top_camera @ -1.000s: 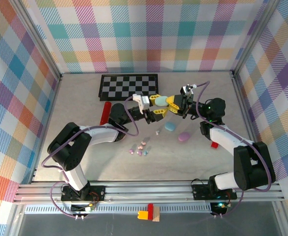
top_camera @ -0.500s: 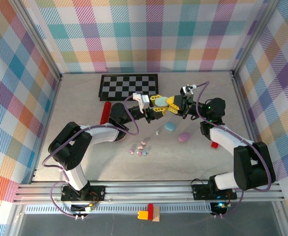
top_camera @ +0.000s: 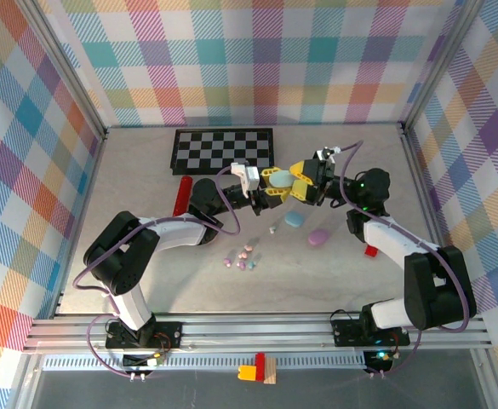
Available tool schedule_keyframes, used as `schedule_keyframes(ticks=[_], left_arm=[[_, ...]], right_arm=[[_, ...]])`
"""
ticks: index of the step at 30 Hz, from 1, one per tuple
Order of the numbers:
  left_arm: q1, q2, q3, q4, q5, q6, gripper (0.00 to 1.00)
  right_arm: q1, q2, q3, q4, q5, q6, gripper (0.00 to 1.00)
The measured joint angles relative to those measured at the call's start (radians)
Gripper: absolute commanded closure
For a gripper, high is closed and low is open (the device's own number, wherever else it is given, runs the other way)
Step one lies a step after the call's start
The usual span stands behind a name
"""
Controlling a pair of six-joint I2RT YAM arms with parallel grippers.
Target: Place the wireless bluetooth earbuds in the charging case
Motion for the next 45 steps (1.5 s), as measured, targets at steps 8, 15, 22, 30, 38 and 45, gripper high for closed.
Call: schedule_keyframes(ticks=[8,15,22,30,38,45], left_arm=[[0.004,-0.026,-0.075,-0.003,0.019,-0.02,0.67],[0.029,-0.077,-0.132,-0.023,0.081,-0.039,0.67],[0.038,-0.108,-0.143,-0.031,0.135,-0.064,0.67],[0.038,-0.116,-0.156,-0.046,0.174,-0.079,0.66],[0.043,-0.121,-0.161,-0.056,0.178,-0.097,0.66],[0.051,-0.121,-0.172,-0.064,0.172,-0.101,0.66]], right_arm=[[-0.053,-0.175,0.175,-0.808,0.077,-0.637,0.06],[0.003,-0.285,0.423,-1.424,0.249,-1.429,0.01],[0.267,-0.284,0.44,-1.634,0.462,-1.901,0.01],[0.302,-0.231,0.481,-1.65,0.642,-2.036,0.01],[0.316,-0.231,0.487,-1.629,0.734,-2.027,0.01],[0.317,-0.235,0.488,-1.566,0.773,-1.954,0.01]])
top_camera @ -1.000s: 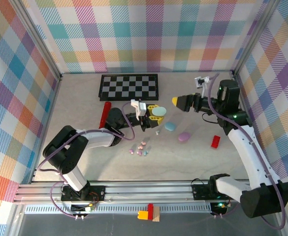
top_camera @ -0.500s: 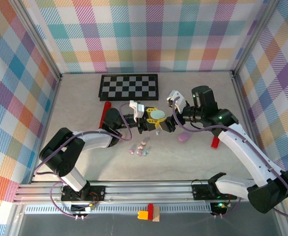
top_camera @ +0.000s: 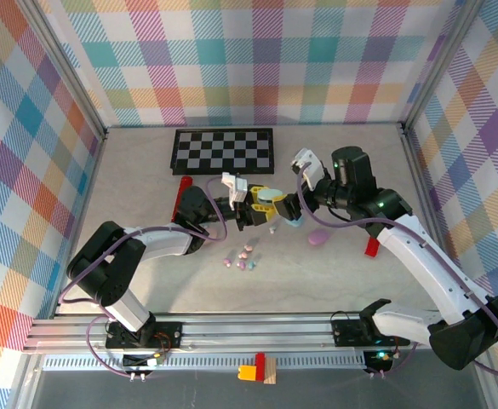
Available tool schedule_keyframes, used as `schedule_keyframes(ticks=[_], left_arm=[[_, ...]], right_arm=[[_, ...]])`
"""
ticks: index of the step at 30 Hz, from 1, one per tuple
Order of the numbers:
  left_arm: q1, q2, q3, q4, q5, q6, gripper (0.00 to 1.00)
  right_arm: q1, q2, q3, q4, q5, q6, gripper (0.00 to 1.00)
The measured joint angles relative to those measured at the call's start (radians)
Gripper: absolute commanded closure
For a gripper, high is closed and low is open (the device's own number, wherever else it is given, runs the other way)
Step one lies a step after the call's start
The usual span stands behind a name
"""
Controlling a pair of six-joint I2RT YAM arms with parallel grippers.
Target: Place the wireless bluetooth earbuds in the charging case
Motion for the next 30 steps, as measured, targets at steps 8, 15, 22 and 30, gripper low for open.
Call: schedule_keyframes(ticks=[8,15,22,30], left_arm=[[-0.001,-0.01,-0.016,0.006,0.011,0.0,0.66],[-0.001,-0.026,-0.029,0.012,0.006,0.0,0.66],[-0.001,-0.026,-0.03,0.016,0.009,0.0,0.65],[-0.001,-0.026,-0.03,0.016,0.011,-0.002,0.65]], right_arm=[[-0.004,0.019,0.035,0.034,0.084,0.034,0.01],[-0.004,0.024,0.044,0.036,0.055,0.045,0.01],[-0.004,-0.024,0.021,0.063,-0.034,0.042,0.01],[-0.003,-0.037,-0.01,0.073,-0.196,-0.049,0.01]])
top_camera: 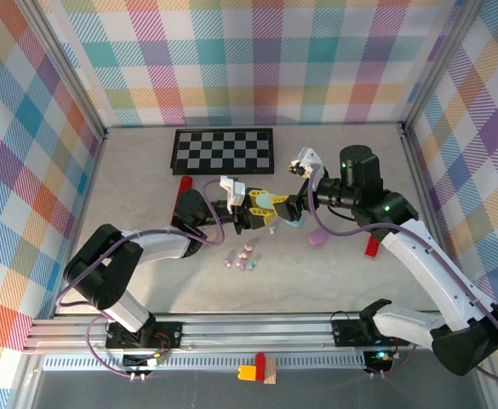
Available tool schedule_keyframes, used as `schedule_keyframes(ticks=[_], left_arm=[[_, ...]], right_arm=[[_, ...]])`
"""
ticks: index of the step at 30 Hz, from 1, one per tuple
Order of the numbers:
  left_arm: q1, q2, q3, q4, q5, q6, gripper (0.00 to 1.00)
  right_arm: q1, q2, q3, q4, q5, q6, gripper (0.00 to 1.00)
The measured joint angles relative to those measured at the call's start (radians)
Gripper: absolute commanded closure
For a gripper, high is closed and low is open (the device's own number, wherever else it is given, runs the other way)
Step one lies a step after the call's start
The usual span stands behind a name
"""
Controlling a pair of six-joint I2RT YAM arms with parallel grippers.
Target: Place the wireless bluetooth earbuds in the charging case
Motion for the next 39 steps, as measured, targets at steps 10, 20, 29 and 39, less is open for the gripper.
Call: schedule_keyframes(ticks=[10,20,29,39], left_arm=[[0.001,-0.006,0.0,-0.003,0.016,-0.024,0.66],[0.014,-0.006,0.0,-0.031,-0.012,-0.028,0.66],[0.014,-0.006,0.0,-0.039,-0.026,-0.042,0.66],[0.008,-0.019,0.0,-0.032,0.063,-0.066,0.66]], right_arm=[[0.042,0.084,-0.003,-0.053,0.055,-0.096,0.01],[0.068,0.086,0.006,-0.041,0.196,-0.065,0.01],[0.054,0.105,0.053,-0.036,0.206,0.023,0.07],[0.022,0.121,0.075,-0.032,0.141,0.043,0.22]])
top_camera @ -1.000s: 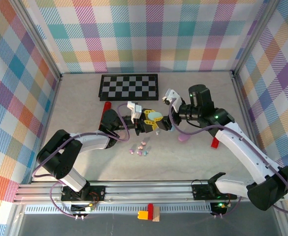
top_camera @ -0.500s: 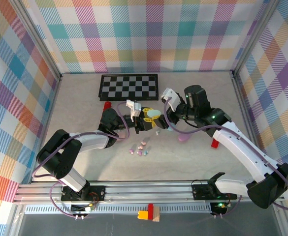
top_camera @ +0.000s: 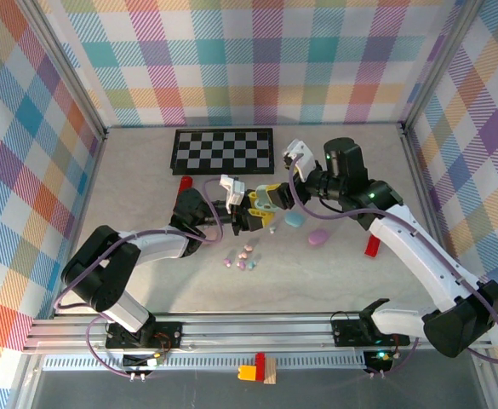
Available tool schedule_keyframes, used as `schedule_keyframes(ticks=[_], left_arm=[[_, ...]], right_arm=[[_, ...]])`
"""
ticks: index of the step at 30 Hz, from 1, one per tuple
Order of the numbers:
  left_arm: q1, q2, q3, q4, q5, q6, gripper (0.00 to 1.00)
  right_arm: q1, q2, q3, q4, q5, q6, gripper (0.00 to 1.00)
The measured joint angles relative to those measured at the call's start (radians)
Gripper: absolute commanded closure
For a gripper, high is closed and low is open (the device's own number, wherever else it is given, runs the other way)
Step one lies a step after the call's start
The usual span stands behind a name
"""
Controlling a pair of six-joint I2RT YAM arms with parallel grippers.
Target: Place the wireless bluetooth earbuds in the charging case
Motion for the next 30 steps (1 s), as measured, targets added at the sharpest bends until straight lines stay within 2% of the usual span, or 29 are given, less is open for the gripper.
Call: schedule_keyframes(ticks=[6,11,15,19,22,24,30], left_arm=[[-0.001,-0.02,0.0,0.01,0.039,-0.009,0.66],[-0.002,-0.024,0.0,0.024,0.052,-0.019,0.66],[-0.002,-0.025,0.002,0.026,0.053,-0.034,0.65],[-0.002,-0.026,0.002,0.026,0.048,-0.037,0.62],[-0.002,-0.026,0.003,0.028,0.05,-0.039,0.46],[-0.005,-0.026,0.004,0.031,0.054,-0.04,0.4],[-0.007,-0.026,0.006,0.033,0.057,-0.045,0.39]], right_arm=[[-0.003,0.02,0.01,-0.07,-0.129,-0.025,0.4],[-0.003,0.032,0.017,-0.103,-0.189,-0.041,0.75],[-0.004,0.035,0.019,-0.107,-0.222,-0.067,0.99],[-0.007,0.033,0.016,-0.096,-0.225,-0.095,1.0],[-0.007,0.011,-0.018,-0.057,-0.225,-0.114,1.0],[-0.008,-0.006,-0.042,-0.03,-0.224,-0.125,1.0],[-0.008,-0.035,-0.063,0.015,-0.21,-0.14,1.0]])
